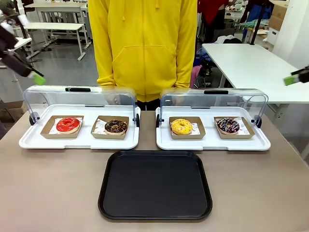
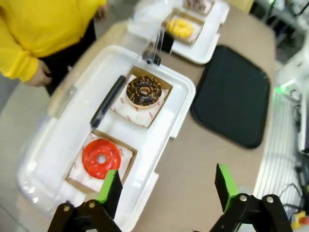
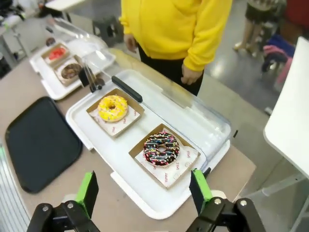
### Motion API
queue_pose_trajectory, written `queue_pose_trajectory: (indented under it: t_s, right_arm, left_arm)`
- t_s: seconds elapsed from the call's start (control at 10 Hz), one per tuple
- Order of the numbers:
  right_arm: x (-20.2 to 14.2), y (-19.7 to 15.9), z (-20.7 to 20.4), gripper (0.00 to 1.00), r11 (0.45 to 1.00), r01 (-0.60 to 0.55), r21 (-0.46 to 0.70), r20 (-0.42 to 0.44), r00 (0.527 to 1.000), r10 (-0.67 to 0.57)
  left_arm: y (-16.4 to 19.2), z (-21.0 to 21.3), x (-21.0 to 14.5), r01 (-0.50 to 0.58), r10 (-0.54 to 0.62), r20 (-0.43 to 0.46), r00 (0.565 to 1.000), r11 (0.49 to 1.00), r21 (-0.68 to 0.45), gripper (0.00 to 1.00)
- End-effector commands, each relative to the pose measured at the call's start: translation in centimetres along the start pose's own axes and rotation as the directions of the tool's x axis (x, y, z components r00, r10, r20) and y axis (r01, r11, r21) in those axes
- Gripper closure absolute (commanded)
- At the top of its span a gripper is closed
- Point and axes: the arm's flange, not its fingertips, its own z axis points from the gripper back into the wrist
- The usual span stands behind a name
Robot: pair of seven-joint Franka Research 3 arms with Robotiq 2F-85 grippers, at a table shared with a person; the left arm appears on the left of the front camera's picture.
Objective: Move the second donut from the left to the tray.
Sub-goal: Pick up the Paper togo box containing the Donut indicated by the person and place it on the Handle tray.
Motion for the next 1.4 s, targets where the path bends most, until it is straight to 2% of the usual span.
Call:
queue_pose_trajectory:
  t_s: [0.0, 0.4, 0.8, 0.9, 1.0, 1.3]
  right_arm:
    - [-1.4, -1.1, -0.1, 0.0, 0.997, -0.055, 0.055, 0.065, 0.997, 0.052]
    - [-3.5, -0.7, 0.6, 0.0, 0.996, -0.053, 0.076, 0.122, 0.992, 0.044]
    - [-3.9, 0.5, 1.4, 0.0, 0.997, -0.038, 0.073, 0.145, 0.989, 0.027]
    - [-3.5, -0.2, 1.3, 0.0, 0.997, -0.019, 0.08, 0.112, 0.994, 0.01]
    - [-3.5, -0.2, 1.3, 0.0, 0.997, -0.019, 0.08, 0.112, 0.994, 0.01]
    - [-3.5, -0.2, 1.3, 0.0, 0.997, -0.019, 0.08, 0.112, 0.994, 0.01]
  left_arm:
    - [2.6, 1.9, -2.6, 0.051, -0.044, 0.109, 0.993, 0.997, -0.062, 0.0]
    - [3.5, 2.8, -5.7, 0.097, -0.081, 0.198, 0.977, 0.993, -0.071, 0.0]
    - [3.3, 3.3, -5.6, 0.089, -0.081, 0.198, 0.977, 0.995, -0.033, 0.0]
    - [3.7, 2.9, -5.4, 0.085, -0.079, 0.213, 0.974, 0.996, -0.019, 0.0]
    - [3.5, 2.7, -5.5, 0.083, -0.071, 0.171, 0.983, 0.995, -0.062, 0.0]
    - [3.5, 2.7, -5.5, 0.083, -0.071, 0.171, 0.983, 0.995, -0.062, 0.0]
